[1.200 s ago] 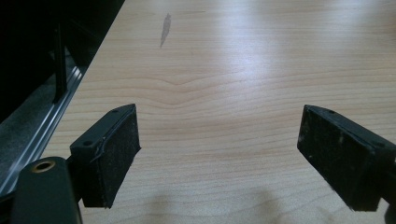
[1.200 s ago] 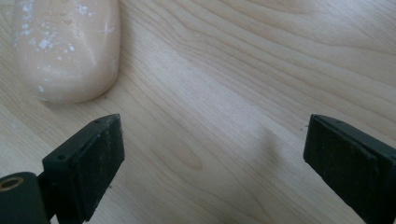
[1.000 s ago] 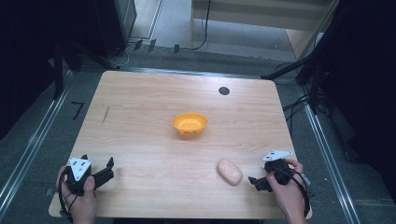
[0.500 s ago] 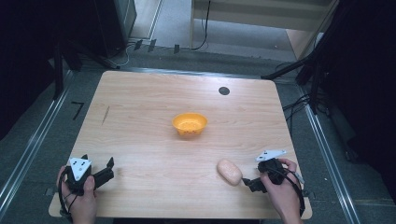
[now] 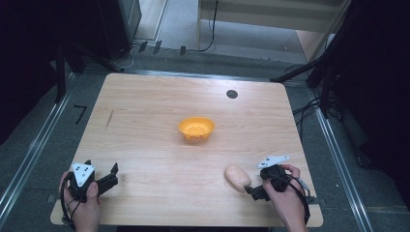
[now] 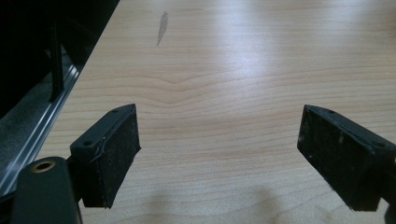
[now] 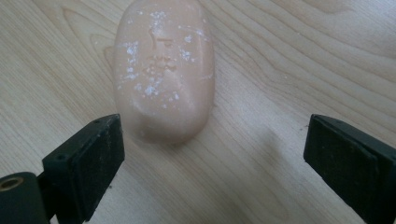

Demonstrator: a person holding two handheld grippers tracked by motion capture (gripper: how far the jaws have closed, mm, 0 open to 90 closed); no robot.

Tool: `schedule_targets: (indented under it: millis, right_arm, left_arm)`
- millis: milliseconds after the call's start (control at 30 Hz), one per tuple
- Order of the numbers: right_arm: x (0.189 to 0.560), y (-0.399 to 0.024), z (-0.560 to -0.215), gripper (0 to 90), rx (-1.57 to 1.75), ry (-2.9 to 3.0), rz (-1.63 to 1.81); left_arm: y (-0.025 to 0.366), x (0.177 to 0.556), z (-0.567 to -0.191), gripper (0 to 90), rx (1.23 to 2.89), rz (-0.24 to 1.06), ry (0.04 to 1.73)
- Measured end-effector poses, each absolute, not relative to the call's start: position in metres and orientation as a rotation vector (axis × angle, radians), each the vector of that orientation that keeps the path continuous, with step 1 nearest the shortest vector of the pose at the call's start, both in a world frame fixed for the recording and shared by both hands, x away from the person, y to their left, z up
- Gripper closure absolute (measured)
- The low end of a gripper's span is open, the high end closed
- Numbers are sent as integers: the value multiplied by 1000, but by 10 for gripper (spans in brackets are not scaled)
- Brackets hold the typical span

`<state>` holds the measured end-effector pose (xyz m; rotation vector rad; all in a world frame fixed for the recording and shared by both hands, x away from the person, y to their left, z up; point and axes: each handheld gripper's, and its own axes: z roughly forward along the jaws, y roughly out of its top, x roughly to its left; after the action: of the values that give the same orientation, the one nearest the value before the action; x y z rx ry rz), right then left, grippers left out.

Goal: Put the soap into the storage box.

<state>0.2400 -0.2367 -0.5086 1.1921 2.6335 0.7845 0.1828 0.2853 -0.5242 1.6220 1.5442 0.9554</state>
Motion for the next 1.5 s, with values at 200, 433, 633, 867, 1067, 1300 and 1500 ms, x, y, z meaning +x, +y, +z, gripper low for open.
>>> schedule_targets:
  millis: [200,433,633,867,1067,1300,1500]
  right_arm:
    - [241,-231,-509,55,1195,2639,793]
    - [243,-222,-510,47,1182,2650,807]
    - [245,-213,-512,46,1193,2653,808]
    - [247,-205,-516,50,1196,2657,810]
    - [252,-203,-510,76,1226,2647,819]
    - [254,-187,-518,133,1222,2651,758]
    - [250,-178,-524,152,1205,2632,674]
  left_arm:
    - [285,183,-524,136,1619,952,1544]
    - [285,183,-524,136,1621,950,1543]
    - [285,184,-524,136,1622,949,1545]
    - [285,183,-524,137,1615,950,1548]
    - [285,184,-524,137,1620,953,1548]
    - [283,187,-525,137,1650,957,1546]
    - [285,185,-524,138,1612,949,1543]
